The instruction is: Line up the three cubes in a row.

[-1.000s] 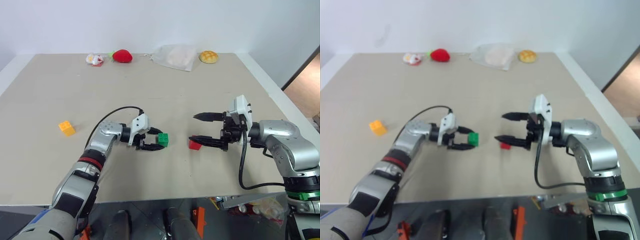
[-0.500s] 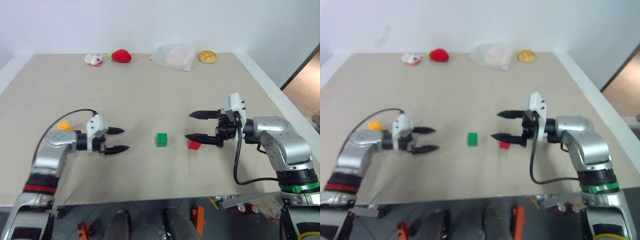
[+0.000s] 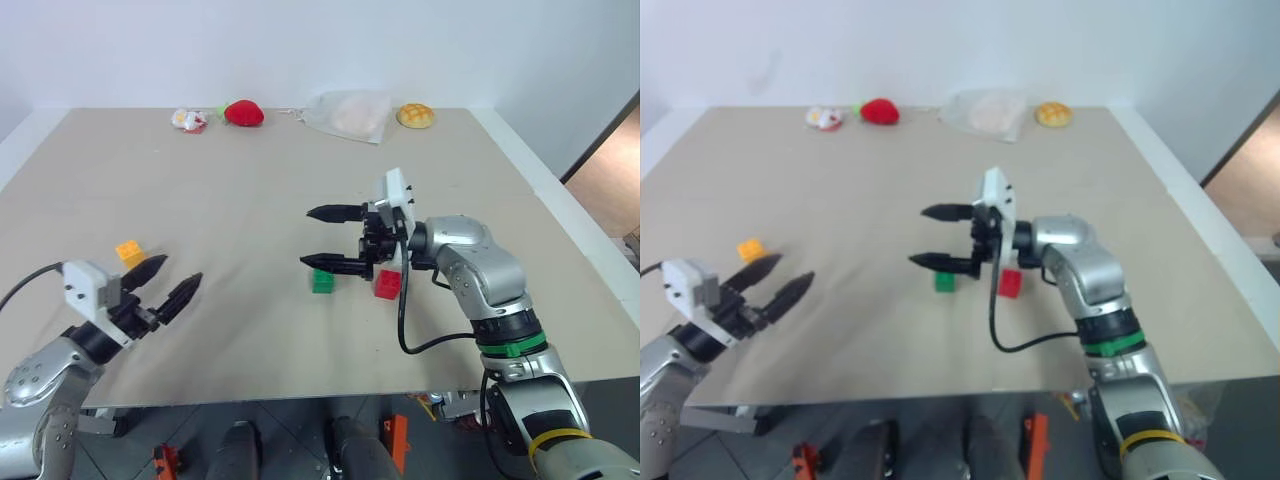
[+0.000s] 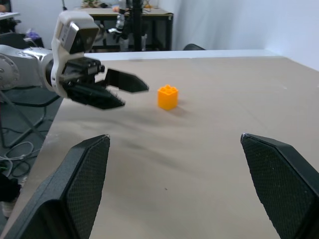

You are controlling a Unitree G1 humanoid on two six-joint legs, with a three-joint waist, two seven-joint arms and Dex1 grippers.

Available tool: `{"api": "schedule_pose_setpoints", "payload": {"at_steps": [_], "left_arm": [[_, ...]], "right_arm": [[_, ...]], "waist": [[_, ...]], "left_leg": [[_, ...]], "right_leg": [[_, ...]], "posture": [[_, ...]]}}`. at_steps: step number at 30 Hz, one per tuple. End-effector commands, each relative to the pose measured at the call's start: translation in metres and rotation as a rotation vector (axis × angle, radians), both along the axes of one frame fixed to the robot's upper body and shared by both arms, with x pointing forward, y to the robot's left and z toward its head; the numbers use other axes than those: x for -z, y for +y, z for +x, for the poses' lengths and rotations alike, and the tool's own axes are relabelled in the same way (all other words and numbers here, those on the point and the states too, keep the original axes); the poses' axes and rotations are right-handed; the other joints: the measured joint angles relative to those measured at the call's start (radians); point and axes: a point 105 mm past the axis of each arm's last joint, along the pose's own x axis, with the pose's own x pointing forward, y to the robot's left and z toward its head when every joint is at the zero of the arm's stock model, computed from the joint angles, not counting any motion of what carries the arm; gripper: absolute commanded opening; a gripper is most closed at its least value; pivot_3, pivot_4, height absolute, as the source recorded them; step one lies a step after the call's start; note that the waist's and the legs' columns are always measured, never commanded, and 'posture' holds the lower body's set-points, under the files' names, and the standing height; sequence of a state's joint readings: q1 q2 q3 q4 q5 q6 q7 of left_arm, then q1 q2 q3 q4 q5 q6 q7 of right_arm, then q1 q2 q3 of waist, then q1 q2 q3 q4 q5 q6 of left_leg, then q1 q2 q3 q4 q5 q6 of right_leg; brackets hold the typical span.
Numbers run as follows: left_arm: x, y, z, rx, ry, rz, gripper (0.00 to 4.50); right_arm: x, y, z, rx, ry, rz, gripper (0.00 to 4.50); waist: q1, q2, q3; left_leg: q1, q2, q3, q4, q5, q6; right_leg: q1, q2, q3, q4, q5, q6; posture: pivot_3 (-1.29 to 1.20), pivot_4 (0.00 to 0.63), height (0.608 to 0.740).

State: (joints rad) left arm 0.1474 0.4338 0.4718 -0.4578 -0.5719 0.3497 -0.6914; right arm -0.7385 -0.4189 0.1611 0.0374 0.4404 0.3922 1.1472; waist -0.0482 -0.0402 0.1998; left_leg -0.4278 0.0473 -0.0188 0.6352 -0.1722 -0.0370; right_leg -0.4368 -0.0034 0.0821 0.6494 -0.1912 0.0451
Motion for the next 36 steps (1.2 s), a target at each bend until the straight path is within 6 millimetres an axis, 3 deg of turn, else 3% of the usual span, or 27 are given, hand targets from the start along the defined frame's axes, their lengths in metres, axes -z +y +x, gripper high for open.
{"api": "schedule_pose_setpoints", "payload": {"at_steps": [1,12,20,29,36], "left_arm": [[-0.004,0.018,-0.013,-0.057,-0.038,0.061,3.84],[0.002,0.086,-0.001,-0.18,0.0,0.126,3.84],[0.015,0.101,0.012,-0.202,0.034,0.129,3.84],[0.014,0.122,0.019,-0.237,0.045,0.126,3.84],[0.016,0.125,0.038,-0.202,0.065,0.163,3.84]], "right_arm": [[-0.008,0.009,-0.001,-0.019,-0.064,0.006,4.37],[-0.003,0.007,-0.003,-0.025,-0.068,-0.004,4.37],[-0.002,0.003,-0.003,-0.001,-0.062,0.001,4.37],[0.001,0.002,-0.005,0.011,-0.054,0.003,4.37],[-0.001,0.003,-0.007,0.003,-0.051,0.001,4.37]], "waist": [[-0.002,-0.001,-0.001],[-0.002,-0.002,-0.001],[-0.001,-0.003,-0.002],[-0.001,-0.003,-0.002],[0.001,-0.004,-0.002]], "left_leg": [[0.0,0.0,0.001,0.0,0.0,0.0],[0.0,0.003,0.004,-0.001,0.0,-0.001],[0.0,0.005,0.006,-0.005,-0.001,-0.002],[0.001,0.006,0.006,-0.007,-0.001,-0.002],[0.0,0.006,0.007,-0.008,-0.001,-0.002]], "right_leg": [[0.0,0.0,0.0,0.0,0.0,0.0],[-0.004,0.0,-0.001,-0.001,0.001,-0.004],[-0.005,0.0,-0.002,-0.001,0.0,-0.005],[-0.006,0.001,-0.002,-0.001,0.0,-0.006],[-0.006,0.001,-0.002,-0.001,0.0,-0.006]], "posture": [[0.0,0.15,0.74],[0.0,0.15,0.74],[0.0,0.15,0.74],[0.0,0.15,0.74],[0.0,0.15,0.74]]}}
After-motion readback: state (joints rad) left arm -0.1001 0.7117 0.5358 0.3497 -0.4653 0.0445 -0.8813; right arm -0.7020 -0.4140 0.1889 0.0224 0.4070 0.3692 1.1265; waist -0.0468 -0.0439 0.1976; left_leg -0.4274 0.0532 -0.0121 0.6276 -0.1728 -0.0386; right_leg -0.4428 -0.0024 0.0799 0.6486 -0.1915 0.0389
